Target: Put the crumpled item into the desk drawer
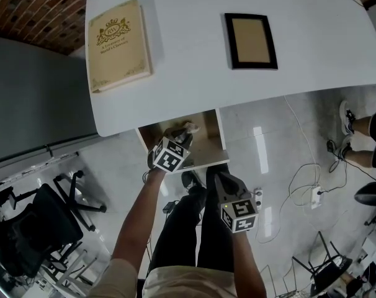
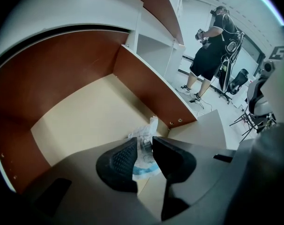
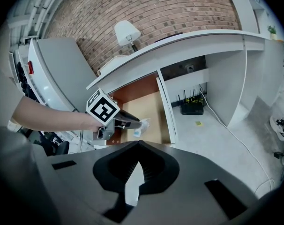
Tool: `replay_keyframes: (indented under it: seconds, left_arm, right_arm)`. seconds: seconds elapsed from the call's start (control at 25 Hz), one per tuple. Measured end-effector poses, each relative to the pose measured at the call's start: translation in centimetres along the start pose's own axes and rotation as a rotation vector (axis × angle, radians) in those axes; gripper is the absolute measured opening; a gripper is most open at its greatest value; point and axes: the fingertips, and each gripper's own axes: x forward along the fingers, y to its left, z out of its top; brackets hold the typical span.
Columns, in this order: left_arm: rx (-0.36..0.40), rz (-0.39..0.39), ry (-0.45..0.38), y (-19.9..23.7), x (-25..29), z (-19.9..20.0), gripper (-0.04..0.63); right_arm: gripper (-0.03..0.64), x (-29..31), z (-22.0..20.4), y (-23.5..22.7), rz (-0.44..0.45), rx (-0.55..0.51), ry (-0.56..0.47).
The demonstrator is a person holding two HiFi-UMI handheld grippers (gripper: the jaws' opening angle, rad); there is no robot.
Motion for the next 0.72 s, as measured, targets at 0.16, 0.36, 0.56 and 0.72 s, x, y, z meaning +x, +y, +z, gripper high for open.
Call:
replay_keyframes:
  seconds: [0.16,0.36,0.56,0.72]
  left_arm:
    - [-0.008,0.011,-0.017,0.3,-0.2,0.0,0.13]
    - [0.017,0.033,-0.038,0.1,-1.2,0.3,0.141]
    - [0.013,0.054,-0.064,-0.2,-3.6,0.8,0.141]
    - [0.005,0.061,-0.082,-0.8,-6.3,0.7,0.141]
  right_arm:
    - [0.025,-0.2,-0.2,-0.6,-0.001,-0.02,0.006]
    - [0.025,-0.6,-0.6,-1.2,-0.015,-0.025,0.004]
    - [0.025,-1.6,-0.4,-1.0,-0.025,-0.047,0.001]
    - [0.025,-2.8,0.2,0.3,-0.035,-0.048,-0.013]
